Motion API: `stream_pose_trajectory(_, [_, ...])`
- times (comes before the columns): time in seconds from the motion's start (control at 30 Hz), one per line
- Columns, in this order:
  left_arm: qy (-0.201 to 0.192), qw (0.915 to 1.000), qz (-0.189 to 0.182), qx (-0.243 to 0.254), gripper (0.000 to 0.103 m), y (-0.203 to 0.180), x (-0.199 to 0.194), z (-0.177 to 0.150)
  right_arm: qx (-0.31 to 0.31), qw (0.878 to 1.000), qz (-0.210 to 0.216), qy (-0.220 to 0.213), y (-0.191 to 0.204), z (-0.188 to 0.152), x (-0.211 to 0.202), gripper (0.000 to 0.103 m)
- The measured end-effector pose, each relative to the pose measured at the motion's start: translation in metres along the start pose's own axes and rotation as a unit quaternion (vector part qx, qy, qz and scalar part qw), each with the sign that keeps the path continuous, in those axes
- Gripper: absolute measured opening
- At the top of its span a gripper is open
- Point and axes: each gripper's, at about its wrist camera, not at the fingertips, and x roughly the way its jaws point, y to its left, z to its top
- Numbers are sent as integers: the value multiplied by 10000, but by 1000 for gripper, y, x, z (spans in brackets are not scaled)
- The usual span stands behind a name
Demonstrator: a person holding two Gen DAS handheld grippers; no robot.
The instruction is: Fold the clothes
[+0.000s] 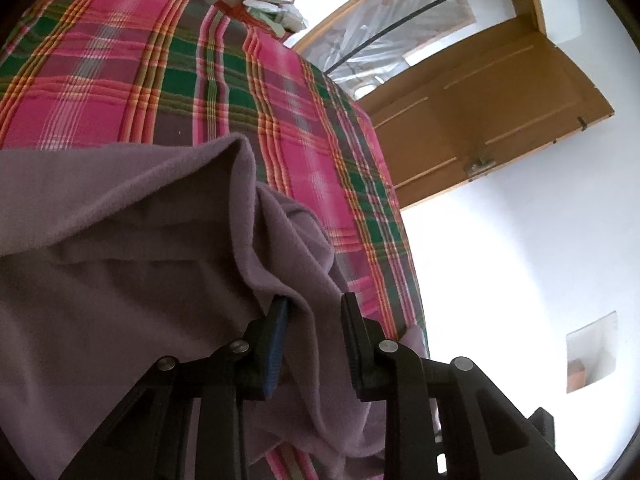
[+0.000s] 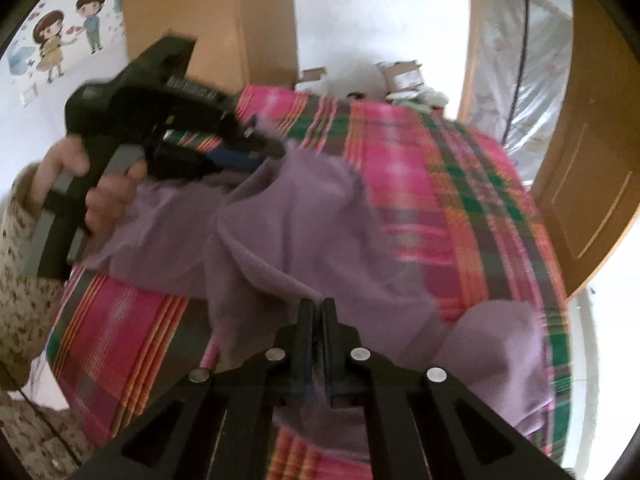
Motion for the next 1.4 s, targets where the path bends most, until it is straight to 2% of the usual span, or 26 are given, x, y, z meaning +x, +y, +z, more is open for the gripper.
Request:
stream_pose_trajectory(0.2, [-124,9999,-68,43,26,-5,-1,12,-58,9982,-490,-331,-23,28,-16,4])
stream_pose_trajectory(0.23, [-146,9999,-71,55,24,-6,-1,15,-81,9976,-568,-379,-27,34,-18,4])
stream_pose_trajectory(0.27, [-169,9998,-73,67,16,-7,0,17,-104,9969,-647,-427,-31,39,-20,4])
stream_pose_trajectory(0.47, [-236,9997,-63,95,16,-9,7,31,-172,9915,-1123,-641,-62,77,-16,4])
stream_pose_trajectory(0.87, [-314,9994,92,123,16,-1,26,69,-597,9785,-1915,-472,-99,144,43,4])
stream_pose_trajectory(1.17, [-386,9991,159,65,16,12,39,95,-695,9696,-2318,-375,-119,182,94,4])
stream_pose_trajectory(1.23, [-413,9989,194,60,16,15,40,101,-805,9643,-2502,-335,-122,188,109,4])
stream_pose_trajectory(1.33, [-476,9986,244,56,16,19,41,108,-602,9665,-2487,-192,-132,199,129,4])
stream_pose_trajectory(1.4, [-558,9979,304,89,16,21,39,111,-621,9633,-2604,-196,-134,204,141,4])
